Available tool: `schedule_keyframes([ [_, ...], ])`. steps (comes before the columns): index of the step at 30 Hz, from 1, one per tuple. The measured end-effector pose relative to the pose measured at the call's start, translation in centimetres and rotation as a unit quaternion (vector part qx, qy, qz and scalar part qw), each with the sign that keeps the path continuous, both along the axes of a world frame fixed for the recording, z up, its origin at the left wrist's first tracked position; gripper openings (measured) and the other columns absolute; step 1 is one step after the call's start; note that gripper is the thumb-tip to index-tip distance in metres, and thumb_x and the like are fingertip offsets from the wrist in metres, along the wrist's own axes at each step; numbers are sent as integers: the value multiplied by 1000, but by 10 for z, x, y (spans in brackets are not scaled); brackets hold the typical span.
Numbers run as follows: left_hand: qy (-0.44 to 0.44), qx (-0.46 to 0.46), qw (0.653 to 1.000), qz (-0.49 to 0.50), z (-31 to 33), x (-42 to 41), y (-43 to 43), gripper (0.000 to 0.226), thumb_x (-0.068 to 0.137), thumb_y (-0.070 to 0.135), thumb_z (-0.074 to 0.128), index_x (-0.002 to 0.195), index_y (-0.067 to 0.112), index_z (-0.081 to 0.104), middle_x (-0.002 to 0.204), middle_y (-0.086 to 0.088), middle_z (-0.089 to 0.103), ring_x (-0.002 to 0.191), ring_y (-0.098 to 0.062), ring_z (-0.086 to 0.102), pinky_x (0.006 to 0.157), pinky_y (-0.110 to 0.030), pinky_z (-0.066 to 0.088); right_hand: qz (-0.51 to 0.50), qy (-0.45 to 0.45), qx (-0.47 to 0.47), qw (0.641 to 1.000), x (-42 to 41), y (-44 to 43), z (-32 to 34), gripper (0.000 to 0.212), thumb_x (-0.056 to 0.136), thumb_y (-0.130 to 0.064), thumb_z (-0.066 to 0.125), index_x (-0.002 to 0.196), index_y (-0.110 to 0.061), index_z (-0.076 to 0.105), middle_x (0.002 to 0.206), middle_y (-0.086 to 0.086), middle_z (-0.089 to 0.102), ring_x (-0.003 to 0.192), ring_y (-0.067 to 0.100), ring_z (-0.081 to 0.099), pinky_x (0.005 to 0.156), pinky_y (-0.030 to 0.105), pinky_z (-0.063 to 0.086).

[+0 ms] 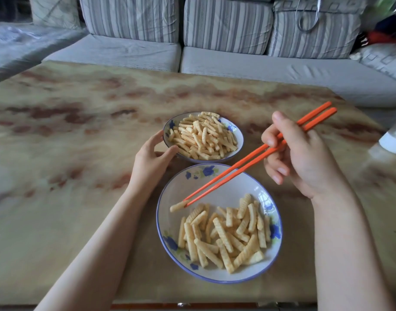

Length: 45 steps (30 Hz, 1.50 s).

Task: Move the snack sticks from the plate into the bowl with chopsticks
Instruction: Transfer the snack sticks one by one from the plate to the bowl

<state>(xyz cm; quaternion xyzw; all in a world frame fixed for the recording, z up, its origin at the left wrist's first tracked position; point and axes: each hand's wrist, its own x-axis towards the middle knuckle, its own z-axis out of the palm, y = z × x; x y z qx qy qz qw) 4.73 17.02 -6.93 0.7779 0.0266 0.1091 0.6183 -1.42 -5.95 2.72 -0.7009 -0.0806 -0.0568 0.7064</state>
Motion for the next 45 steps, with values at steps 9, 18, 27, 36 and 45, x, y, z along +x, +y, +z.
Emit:
schedule_keyframes([
  [9,9,-4,1000,2,-4,2,2,48,90,21,66,136,27,56,92,3,75,77,-11,73,67,-14,55,-214,-59,171,960,10,2,-1,40,103,-21,38,64,-13,45,54,-8,51,30,11,34,38,22,30],
  [18,1,3,1000,-1,-4,2,2,47,89,20,67,135,28,57,112,6,72,78,-11,72,66,-13,54,-213,-72,85,971,20,53,-23,45,105,-29,36,65,-12,52,35,2,46,34,22,51,40,24,39],
  [27,-6,8,1000,-3,-2,1,1,48,90,20,66,137,25,56,127,10,65,85,-11,71,61,-7,49,-156,-99,31,982,16,42,-18,45,104,-31,37,66,-14,54,40,7,52,36,26,54,39,24,33],
  [36,1,17,1000,-2,-3,2,3,48,89,22,67,136,26,56,111,6,72,83,-13,73,77,-23,56,-76,-32,21,996,-1,-12,7,49,102,-27,38,57,-13,53,53,9,40,25,14,29,34,17,25],
  [45,-9,18,1000,-1,-1,-1,1,49,91,21,67,138,22,55,113,15,65,74,3,68,60,-6,48,-36,62,8,997,-1,-26,-2,39,101,-24,38,69,-3,46,52,-2,49,25,7,24,30,13,21],
])
